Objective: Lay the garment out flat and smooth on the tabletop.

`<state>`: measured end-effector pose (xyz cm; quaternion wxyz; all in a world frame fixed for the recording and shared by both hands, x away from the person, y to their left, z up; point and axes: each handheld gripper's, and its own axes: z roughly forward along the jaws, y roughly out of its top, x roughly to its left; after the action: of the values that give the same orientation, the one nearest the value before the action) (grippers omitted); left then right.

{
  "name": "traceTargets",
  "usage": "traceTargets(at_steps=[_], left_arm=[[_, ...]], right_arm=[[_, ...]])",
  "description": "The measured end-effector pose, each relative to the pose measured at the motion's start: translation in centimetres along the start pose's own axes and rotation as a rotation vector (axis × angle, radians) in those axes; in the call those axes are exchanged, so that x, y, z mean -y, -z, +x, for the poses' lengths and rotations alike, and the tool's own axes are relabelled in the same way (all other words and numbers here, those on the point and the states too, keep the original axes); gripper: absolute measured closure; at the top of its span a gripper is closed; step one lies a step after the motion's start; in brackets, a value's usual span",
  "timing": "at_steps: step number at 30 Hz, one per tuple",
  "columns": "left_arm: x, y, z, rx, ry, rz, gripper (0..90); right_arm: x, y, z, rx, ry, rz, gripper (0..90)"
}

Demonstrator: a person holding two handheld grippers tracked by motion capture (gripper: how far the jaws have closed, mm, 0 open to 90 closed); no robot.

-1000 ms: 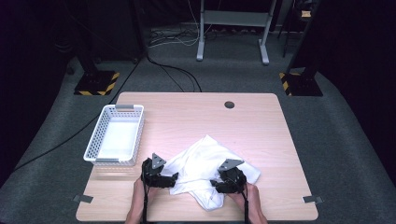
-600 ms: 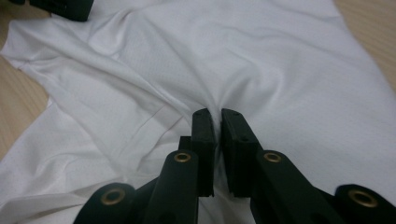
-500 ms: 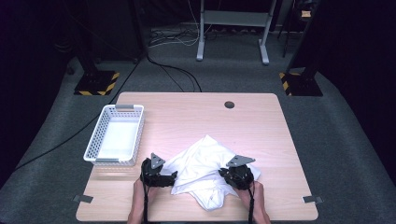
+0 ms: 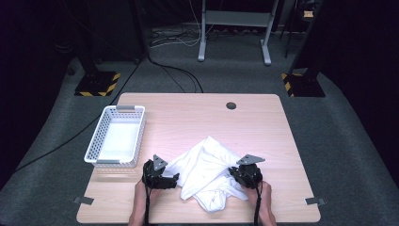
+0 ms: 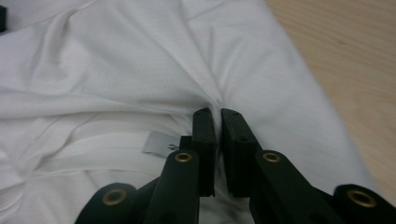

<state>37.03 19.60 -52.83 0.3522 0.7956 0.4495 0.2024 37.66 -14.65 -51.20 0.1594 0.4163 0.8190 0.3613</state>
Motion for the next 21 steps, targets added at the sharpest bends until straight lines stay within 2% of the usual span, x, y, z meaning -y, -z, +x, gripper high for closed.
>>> traceTargets(at_steps=[3, 4, 5, 7, 8, 9, 10, 11, 13, 14, 16, 19, 21], left_arm=[[0.0, 0.0, 0.0, 0.001, 0.001, 0.001, 10.0], [0.0, 0.0, 0.0, -0.001, 0.001, 0.0, 10.0], [0.0, 0.0, 0.0, -0.003, 0.0, 0.0, 9.9], [0.0, 0.0, 0.0, -0.003, 0.002, 0.002, 9.6], [0.0, 0.0, 0.0, -0.003, 0.003, 0.003, 9.4], [0.0, 0.0, 0.0, -0.004, 0.003, 0.003, 9.2], [0.0, 0.0, 0.0, -0.005, 0.003, 0.003, 9.1], [0.0, 0.0, 0.0, -0.005, 0.003, 0.003, 9.1], [0.0, 0.0, 0.0, -0.004, 0.005, 0.001, 9.0], [0.0, 0.0, 0.0, 0.0, 0.006, -0.003, 9.0], [0.1, 0.2, 0.1, 0.028, 0.009, -0.017, 8.4], [0.3, 0.6, 0.3, 0.053, 0.023, -0.059, 8.1], [0.3, 0.5, 0.2, 0.054, 0.02, -0.051, 8.2]], right_arm=[[-0.9, 1.0, -0.8, 0.092, -0.002, -0.041, 84.5], [-1.3, 1.4, -1.2, 0.09, -0.021, -0.066, 83.3], [-1.6, 1.6, -1.5, 0.077, -0.041, -0.075, 77.5], [-2.3, 1.1, -1.7, 0.045, -0.083, -0.021, 53.6], [-2.4, 0.9, -1.6, 0.015, -0.092, -0.026, 46.4], [-2.5, 0.8, -1.3, -0.011, -0.085, -0.035, 41.0], [-2.6, 0.5, -0.9, -0.018, -0.066, -0.03, 38.1], [-2.8, 0.0, -0.4, -0.018, -0.048, -0.013, 38.8], [-2.8, -1.4, 0.3, -0.035, -0.013, 0.043, 48.3], [-2.6, -2.1, 0.5, -0.038, -0.002, 0.065, 49.7], [-2.2, -2.2, 1.1, -0.012, 0.018, 0.031, 55.0], [-1.3, -1.7, 1.8, -0.046, 0.018, 0.003, 59.8], [-0.6, -1.3, 2.4, -0.054, 0.03, -0.013, 61.5]])
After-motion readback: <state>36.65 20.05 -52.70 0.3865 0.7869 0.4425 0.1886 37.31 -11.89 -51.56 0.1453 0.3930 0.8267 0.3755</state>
